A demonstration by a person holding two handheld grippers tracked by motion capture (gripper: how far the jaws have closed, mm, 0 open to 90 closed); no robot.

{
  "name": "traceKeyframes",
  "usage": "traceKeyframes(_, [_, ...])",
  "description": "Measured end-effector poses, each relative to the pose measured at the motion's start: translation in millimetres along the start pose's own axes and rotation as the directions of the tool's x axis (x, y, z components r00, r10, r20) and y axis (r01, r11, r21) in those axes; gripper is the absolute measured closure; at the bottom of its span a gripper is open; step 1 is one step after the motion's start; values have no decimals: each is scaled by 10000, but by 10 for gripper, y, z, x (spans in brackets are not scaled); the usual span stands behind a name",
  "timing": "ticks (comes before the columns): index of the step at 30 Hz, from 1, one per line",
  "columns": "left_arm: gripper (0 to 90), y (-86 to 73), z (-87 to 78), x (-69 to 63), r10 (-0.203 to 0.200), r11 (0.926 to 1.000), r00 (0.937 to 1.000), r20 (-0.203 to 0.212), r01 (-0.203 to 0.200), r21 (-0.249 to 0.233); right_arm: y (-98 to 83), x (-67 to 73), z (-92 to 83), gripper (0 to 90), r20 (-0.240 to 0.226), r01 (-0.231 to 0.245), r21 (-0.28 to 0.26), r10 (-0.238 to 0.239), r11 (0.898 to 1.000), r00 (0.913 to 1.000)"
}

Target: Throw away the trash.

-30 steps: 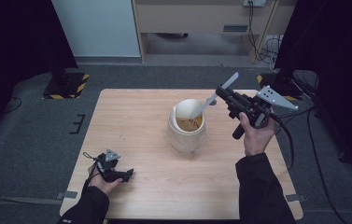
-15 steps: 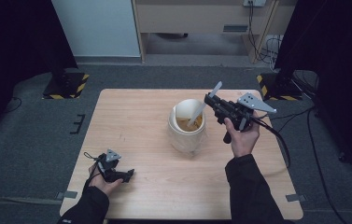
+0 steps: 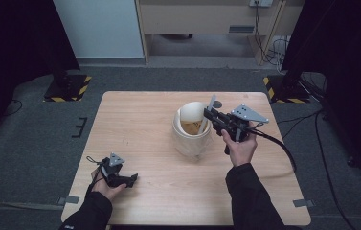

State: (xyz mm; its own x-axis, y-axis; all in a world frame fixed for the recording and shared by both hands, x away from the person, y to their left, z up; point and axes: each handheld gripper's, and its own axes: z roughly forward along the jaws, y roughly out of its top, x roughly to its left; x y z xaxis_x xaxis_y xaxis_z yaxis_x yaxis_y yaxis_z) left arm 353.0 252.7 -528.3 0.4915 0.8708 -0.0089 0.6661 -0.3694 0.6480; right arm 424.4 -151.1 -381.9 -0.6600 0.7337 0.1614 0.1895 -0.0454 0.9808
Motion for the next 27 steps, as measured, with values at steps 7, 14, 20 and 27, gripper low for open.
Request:
traceKeyframes(7, [70, -3, -1, 1, -20, 10000, 10000, 27, 20, -33, -113, 45, 91, 792, 58, 200, 529, -203, 9984, 9998])
traceKeyframes(14, [69, -4, -1, 2, -20, 10000, 10000, 32, 20, -42, -196, 75, 127, 709, 115, 407, 1256, -424, 9912, 9990])
traceKeyframes(20, [69, -8, -3, 11, -77, 9999, 9999, 80, 77, -105, -201, 69, 77, 369, -325, 709, 1671, -664, 9834, 9973])
traceKeyframes(27, [55, -14, 5, 4, 131, 9999, 9999, 86, -131, -79, -339, -99, -201, 130, 187, 807, 1968, -860, 9771, 9961])
